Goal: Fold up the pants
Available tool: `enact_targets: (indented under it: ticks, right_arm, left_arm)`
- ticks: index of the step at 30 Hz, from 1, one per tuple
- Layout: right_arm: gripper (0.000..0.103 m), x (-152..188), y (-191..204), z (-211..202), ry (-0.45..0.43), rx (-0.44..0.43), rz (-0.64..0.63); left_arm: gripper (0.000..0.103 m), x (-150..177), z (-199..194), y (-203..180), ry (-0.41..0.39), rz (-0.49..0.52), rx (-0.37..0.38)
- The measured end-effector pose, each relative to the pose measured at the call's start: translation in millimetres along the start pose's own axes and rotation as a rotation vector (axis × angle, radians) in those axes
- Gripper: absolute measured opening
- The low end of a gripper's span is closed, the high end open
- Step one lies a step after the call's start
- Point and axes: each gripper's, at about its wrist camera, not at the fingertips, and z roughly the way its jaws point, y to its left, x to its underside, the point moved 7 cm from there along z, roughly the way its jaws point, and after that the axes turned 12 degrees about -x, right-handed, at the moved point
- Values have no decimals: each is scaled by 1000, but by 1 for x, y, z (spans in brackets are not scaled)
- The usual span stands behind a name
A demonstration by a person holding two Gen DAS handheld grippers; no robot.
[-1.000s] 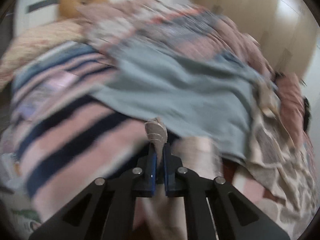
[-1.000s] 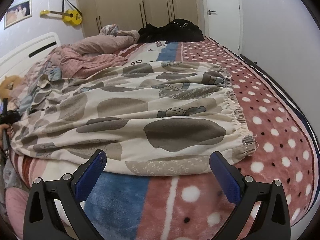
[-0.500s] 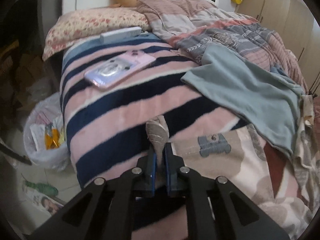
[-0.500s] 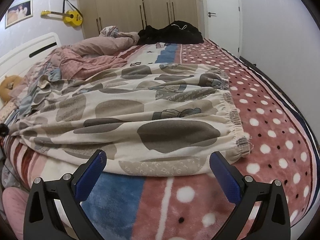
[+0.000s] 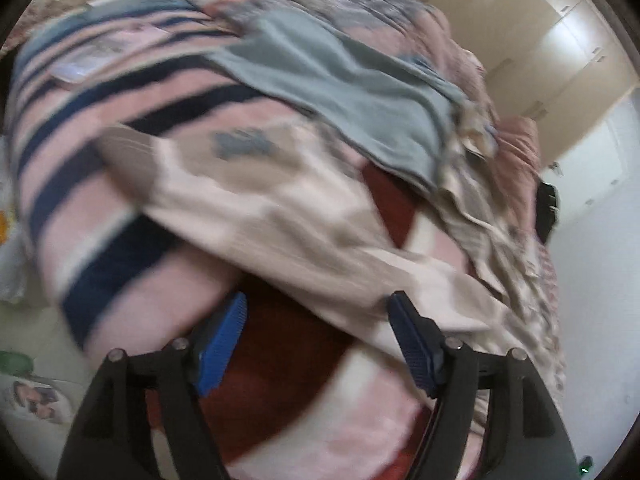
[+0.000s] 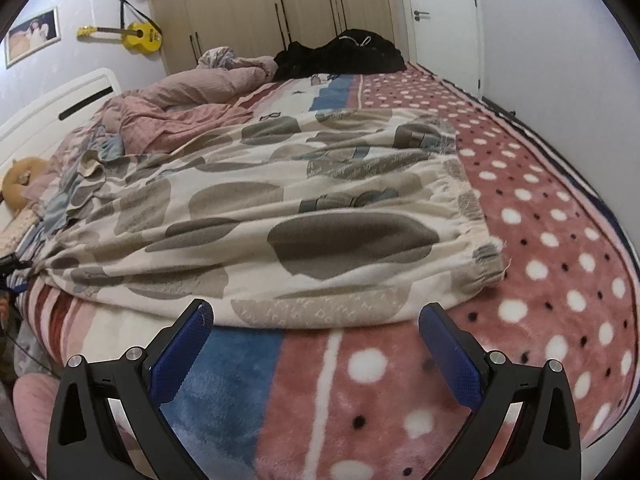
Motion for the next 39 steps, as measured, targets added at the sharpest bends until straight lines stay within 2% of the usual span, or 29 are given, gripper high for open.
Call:
enact_targets:
  ticks: [5, 11, 13, 15, 16, 18, 20, 21, 22, 23, 24, 25, 31, 35, 37, 39]
  right_arm:
    - [103, 3, -1, -3, -9, -7, 21]
    - [103, 11, -13, -1, 20, -134, 146]
    - [103, 11, -16, -1, 17, -162, 184]
    - [103, 9, -20, -2, -5, -185, 232]
    - [102, 6, -24, -1, -20, -191, 255]
    - [101, 0, -37, 3, -59, -191, 314]
    - [101, -6, -46, 7, -95, -175, 349]
    - [99, -9, -49, 9, -109, -167, 356]
    - [86, -13, -51, 9, -118, -142, 348]
    - [56, -16, -53, 9, -124, -110, 334]
    - [37, -19, -57, 8, -123, -70, 325]
    - [4, -19, -62, 6, -115, -41, 327]
    - [2, -23, -66, -23, -133, -37, 271]
    - [2, -26, -64, -35, -127, -54, 242]
    - [2, -27, -63, -35, -128, -39, 225]
    - [2, -24, -66, -37, -127, -17, 238]
  left_arm:
    - [70, 9, 0, -26, 45, 24, 33]
    - [72, -6, 12, -25, -25, -15, 6]
    - [63, -13, 17, -25, -56, -22, -33]
    - [45, -20, 22, -22, -75, -33, -70]
    - [40, -24, 24, -19, -83, -45, -82]
    - [18, -29, 26, -15, -92, -60, -98]
    - [9, -29, 24, -14, -111, -67, -91]
    - [8, -29, 21, -16, -128, -60, -97]
    - [7, -29, 15, -18, -154, -40, -113]
    - [7, -30, 9, -21, -182, -15, -131]
    - [7, -30, 4, -23, -200, 2, -142]
    - [7, -30, -3, -25, -210, 18, -151]
    - [7, -26, -26, -25, -216, 74, -164]
    - [11, -25, -26, -26, -205, 112, -182]
    - [14, -28, -21, -18, -195, 89, -200]
    - [24, -30, -17, -7, -195, 73, -250]
